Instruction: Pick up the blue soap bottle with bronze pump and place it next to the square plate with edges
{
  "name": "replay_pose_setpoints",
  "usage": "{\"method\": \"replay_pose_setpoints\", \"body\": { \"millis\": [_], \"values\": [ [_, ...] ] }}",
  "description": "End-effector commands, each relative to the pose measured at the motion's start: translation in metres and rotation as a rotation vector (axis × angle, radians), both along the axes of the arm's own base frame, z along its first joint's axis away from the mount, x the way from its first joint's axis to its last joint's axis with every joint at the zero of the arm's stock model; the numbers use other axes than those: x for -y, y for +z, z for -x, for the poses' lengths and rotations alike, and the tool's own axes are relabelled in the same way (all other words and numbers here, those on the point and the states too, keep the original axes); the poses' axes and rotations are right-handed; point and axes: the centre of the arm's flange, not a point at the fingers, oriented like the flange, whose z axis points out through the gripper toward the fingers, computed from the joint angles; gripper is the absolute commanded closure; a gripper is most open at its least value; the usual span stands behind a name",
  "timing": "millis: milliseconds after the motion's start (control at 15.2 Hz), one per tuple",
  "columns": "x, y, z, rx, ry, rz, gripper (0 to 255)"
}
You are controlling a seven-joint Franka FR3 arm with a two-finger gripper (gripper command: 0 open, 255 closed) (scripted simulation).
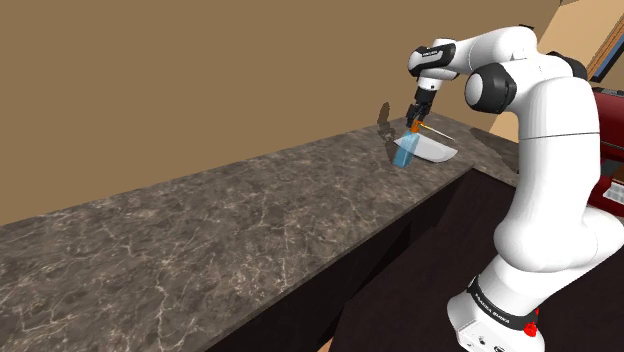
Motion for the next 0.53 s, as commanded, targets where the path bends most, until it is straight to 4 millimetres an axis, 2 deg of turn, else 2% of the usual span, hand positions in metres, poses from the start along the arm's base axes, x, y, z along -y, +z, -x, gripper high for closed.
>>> {"method": "replay_pose_setpoints", "body": {
  "millis": [0,66,330,462],
  "values": [
    [0.000,0.000,0.000,0.000,0.000,0.000,0],
    [0.000,0.000,0.000,0.000,0.000,0.000,0],
    [0.000,0.050,0.001,0.000,0.000,0.000,0],
    [0.000,0.050,0.001,0.000,0.000,0.000,0]
  ]
}}
